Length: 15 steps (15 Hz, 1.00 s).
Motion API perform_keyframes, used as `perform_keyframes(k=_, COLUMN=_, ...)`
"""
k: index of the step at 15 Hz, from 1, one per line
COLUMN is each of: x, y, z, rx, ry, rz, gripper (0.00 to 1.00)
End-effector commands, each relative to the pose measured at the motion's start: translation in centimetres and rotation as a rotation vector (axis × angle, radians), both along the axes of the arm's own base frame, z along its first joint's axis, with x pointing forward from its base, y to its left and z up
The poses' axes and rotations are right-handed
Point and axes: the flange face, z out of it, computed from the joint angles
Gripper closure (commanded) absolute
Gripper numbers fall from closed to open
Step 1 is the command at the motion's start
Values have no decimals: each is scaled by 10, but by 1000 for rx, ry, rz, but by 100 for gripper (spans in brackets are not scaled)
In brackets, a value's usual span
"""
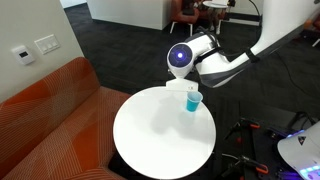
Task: Put the red marker inside the light blue cup
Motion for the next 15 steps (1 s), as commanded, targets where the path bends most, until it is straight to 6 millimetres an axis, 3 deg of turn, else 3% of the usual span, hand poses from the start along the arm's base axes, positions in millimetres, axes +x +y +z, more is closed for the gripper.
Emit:
perform_keyframes(k=1, x=-11, y=-4, z=8, rx=-69, ry=-16, rz=-30, gripper=95)
perform_keyframes(k=10, x=-30, y=13, z=-17, rx=-123, ry=-34, rz=-170, gripper=95)
perform_keyframes(k=15, x=-44, y=7, z=-37, rx=-124, ry=-28, rz=-228, gripper=95)
